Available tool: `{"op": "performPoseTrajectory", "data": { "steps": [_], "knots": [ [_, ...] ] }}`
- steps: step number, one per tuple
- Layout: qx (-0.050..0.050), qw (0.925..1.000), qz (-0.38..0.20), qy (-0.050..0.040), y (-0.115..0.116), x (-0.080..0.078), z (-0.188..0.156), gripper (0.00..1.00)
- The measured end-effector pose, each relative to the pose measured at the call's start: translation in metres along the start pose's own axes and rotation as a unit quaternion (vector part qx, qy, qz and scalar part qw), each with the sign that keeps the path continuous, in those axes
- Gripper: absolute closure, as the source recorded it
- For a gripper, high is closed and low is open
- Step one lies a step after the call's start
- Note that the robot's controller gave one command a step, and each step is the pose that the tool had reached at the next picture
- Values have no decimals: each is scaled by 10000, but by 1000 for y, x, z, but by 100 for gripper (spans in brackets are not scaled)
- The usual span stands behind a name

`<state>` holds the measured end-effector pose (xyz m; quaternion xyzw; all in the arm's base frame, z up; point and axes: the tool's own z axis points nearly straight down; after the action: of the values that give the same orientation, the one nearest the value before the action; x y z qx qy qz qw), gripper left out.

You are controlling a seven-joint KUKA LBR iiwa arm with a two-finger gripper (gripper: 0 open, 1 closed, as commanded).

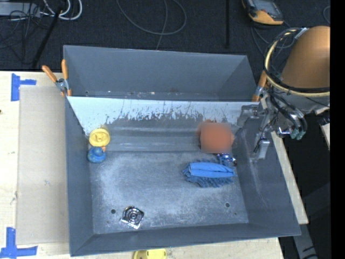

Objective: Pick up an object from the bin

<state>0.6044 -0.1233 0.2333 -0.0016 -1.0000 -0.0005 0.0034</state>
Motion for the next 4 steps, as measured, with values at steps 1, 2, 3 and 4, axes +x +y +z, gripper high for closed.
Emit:
{"op": "performPoseTrajectory", "data": {
  "steps": [1, 2, 3, 4],
  "knots": [
    [6, 10000, -12, -38, 1, -1, -5, 0],
    [7, 9997, 253, -74, 26, -14, 47, 0],
    [4, 9999, -164, -34, 30, 8, 96, 0],
    [8, 9999, -165, -40, 67, 20, 138, 0]
  ]
}}
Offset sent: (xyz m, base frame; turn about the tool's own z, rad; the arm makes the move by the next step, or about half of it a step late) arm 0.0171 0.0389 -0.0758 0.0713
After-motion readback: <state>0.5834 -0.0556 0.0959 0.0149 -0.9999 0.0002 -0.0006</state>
